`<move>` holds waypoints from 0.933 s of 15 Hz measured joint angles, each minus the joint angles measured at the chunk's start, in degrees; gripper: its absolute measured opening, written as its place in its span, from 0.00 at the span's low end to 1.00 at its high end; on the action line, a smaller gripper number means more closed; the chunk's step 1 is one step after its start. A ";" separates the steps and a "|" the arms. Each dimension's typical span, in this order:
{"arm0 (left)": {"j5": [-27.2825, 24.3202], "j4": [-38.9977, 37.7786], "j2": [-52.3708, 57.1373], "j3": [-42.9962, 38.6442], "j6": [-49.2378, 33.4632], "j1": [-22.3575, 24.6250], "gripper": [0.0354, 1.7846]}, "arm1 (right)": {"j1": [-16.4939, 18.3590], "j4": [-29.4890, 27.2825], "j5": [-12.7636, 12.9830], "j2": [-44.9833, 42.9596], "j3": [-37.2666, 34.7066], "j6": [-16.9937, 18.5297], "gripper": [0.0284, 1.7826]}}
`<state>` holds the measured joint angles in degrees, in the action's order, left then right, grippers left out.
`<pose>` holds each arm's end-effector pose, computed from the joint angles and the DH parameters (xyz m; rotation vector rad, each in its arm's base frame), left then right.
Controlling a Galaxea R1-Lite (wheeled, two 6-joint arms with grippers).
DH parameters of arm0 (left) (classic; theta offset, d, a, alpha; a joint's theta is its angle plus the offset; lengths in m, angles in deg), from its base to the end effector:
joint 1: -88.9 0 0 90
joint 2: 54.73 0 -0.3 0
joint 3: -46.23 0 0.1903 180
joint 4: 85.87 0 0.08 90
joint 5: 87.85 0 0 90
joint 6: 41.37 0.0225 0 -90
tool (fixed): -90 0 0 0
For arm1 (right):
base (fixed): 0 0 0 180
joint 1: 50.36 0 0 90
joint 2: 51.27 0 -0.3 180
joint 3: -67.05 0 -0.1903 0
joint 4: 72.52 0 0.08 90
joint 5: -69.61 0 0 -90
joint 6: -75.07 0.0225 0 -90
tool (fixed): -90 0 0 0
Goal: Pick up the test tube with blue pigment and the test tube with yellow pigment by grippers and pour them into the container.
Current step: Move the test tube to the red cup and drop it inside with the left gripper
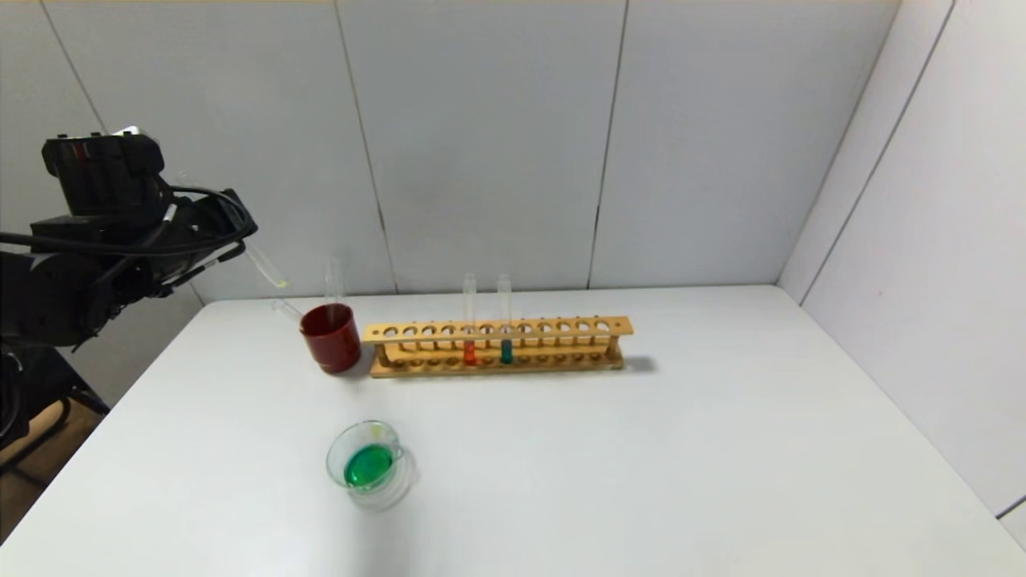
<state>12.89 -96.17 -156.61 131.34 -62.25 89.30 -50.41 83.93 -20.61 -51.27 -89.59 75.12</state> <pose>0.3454 0.0066 0.2272 -0.3527 0.0760 0.2125 -0.0228 0.0001 0.0751 0.0009 0.0033 0.0047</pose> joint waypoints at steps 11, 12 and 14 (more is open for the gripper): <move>-0.29 -1.35 -9.20 4.75 -2.07 0.39 0.16 | 0.00 0.00 -0.02 0.00 0.00 0.00 0.98; -0.29 -1.37 -9.84 4.75 -2.02 0.33 0.16 | -0.02 0.00 0.00 0.00 0.00 0.05 0.98; -0.29 -1.79 -11.02 4.75 -2.01 0.39 0.16 | -0.05 0.02 -0.02 0.00 0.00 0.00 0.98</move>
<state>12.60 -97.97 -167.63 136.09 -64.27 89.69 -50.46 83.95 -20.64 -51.27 -89.59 75.12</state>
